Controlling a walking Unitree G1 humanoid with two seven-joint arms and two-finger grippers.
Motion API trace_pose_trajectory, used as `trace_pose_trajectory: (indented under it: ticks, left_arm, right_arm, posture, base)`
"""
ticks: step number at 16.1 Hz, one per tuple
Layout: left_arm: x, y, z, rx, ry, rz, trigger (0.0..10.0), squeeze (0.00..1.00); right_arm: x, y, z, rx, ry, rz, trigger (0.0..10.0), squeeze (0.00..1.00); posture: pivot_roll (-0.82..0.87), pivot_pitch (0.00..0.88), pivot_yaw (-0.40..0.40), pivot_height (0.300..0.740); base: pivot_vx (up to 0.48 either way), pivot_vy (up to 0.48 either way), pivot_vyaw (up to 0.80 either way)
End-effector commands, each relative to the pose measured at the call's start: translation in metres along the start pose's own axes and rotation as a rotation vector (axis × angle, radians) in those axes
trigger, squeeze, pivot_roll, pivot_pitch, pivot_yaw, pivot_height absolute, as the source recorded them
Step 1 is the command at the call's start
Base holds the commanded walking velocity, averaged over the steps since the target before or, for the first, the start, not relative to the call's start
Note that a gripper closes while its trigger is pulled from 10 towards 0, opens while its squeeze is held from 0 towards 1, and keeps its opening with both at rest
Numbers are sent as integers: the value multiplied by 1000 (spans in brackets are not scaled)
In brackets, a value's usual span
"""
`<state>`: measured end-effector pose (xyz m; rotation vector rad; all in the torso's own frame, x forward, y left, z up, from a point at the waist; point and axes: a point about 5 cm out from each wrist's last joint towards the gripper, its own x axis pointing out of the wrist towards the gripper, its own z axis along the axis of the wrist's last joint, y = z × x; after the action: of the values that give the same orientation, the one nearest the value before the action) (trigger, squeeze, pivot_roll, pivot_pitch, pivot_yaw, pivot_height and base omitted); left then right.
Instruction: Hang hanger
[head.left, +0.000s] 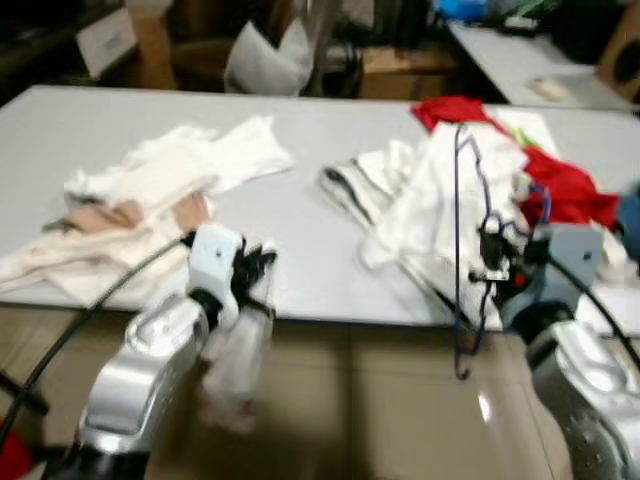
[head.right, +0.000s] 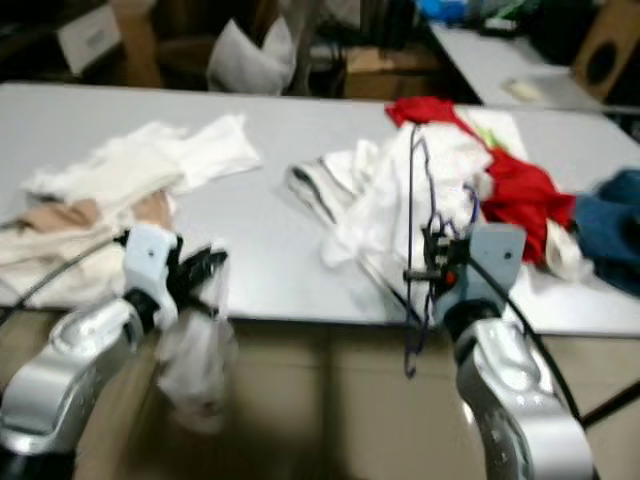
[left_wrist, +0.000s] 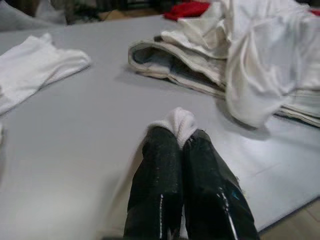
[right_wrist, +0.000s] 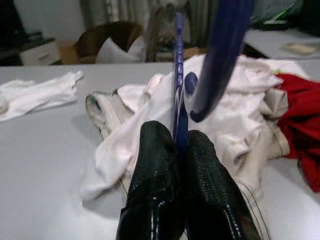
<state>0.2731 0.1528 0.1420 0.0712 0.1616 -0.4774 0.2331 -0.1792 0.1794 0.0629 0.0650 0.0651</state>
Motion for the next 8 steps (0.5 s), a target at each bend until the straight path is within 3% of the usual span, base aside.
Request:
trace_pose_trajectory:
  ticks: [1, 5, 8]
  left_arm:
    - [-1, 0, 13, 15, -66, -26, 10000, 0]
    - [1, 2, 16, 10, -82, -26, 10000, 0]
    - [7, 5, 25, -13, -123, -32, 10000, 0]
  right_arm:
    - [0, 5, 6, -5, -21, 50, 10000, 0]
    - [0, 9, 6, -3, -11, 111, 10000, 0]
    - [2, 10, 5, -24, 5, 147, 10000, 0]
  posture:
    - [-86, 0, 55, 740]
    - [-86, 0, 57, 740]
    - [-88, 0, 59, 740]
  base:
    - [0, 0, 0]
    - [0, 0, 0]
    - [0, 0, -679]
